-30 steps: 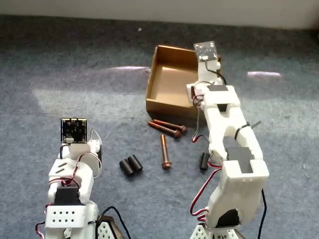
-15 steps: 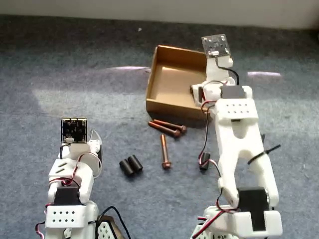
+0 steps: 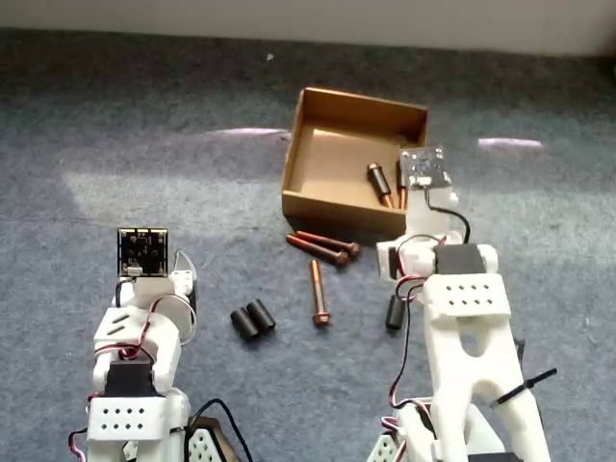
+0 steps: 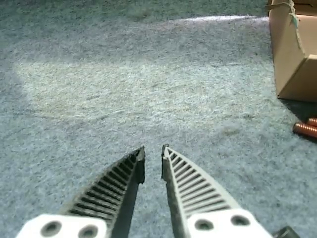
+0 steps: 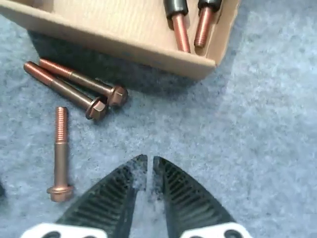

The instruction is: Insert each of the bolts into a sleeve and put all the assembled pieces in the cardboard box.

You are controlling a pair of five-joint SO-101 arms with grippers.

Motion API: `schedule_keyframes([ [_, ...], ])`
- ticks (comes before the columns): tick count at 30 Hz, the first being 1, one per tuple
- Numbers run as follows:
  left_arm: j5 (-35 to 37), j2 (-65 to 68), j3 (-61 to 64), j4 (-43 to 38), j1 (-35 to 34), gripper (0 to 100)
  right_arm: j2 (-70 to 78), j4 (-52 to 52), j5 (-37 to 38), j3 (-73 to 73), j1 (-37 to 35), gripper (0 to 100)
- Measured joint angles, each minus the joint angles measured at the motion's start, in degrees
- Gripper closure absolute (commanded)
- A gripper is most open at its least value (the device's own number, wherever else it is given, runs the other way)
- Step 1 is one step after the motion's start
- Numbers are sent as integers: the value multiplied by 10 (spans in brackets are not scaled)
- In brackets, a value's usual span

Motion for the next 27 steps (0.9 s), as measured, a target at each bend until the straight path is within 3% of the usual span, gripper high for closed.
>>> schedule_keyframes([
  [7, 0, 0, 0, 0, 0, 912, -8, 14, -75, 20, 0, 974],
  [14, 0, 0, 0, 0, 0, 912, -9, 31, -83, 55, 1, 866],
  [27, 0, 0, 0, 0, 0, 912, -9, -6, -83, 128, -17, 824],
])
